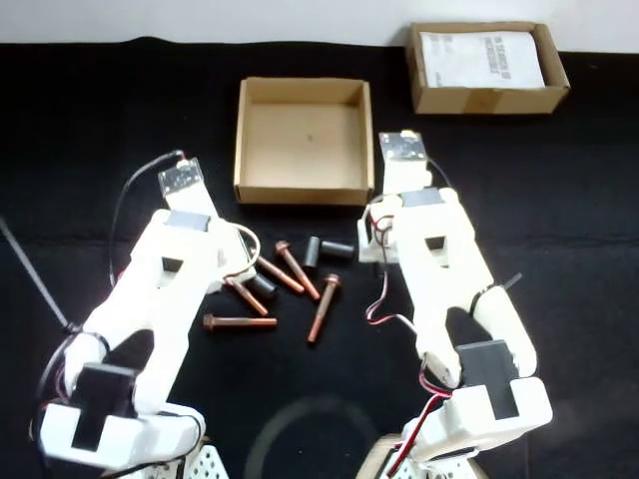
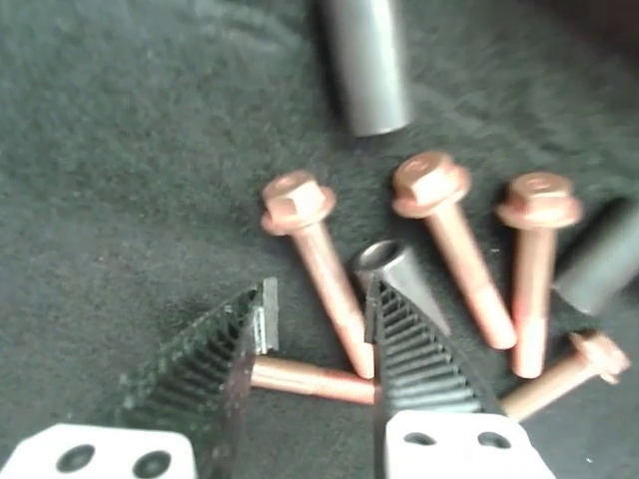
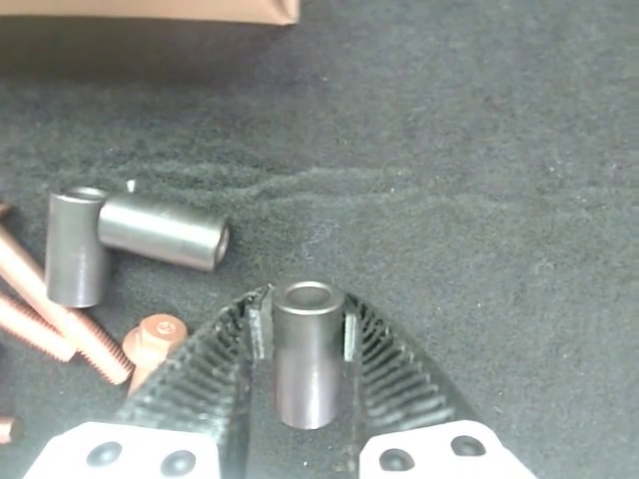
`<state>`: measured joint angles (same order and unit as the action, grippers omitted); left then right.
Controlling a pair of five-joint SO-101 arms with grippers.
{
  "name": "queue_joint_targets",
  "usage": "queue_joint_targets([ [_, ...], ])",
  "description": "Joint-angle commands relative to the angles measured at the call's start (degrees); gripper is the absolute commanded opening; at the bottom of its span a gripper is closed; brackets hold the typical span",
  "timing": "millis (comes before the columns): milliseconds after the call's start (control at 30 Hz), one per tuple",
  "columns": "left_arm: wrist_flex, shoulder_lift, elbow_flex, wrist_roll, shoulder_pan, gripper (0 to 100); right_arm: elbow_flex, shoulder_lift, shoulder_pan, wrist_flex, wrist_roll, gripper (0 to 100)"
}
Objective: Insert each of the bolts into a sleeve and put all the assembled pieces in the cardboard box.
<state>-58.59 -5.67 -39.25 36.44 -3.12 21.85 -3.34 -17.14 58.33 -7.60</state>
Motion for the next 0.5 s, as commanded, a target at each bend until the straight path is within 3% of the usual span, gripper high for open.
queue_joint_targets([
  [0, 1.1, 3.5, 0.9, 0.5, 0.7, 16, -1.0, 3.7, 1.8, 0.2, -0.1, 0.6],
  [300, 4.7, 9.7, 3.9, 4.5, 0.9, 16, -0.7, 3.6, 4.7, 0.3, 0.0, 0.6],
  [467, 4.7, 10.1, 4.9, 4.6, 5.1, 16, -0.7, 3.6, 4.8, 0.3, 0.0, 0.6],
])
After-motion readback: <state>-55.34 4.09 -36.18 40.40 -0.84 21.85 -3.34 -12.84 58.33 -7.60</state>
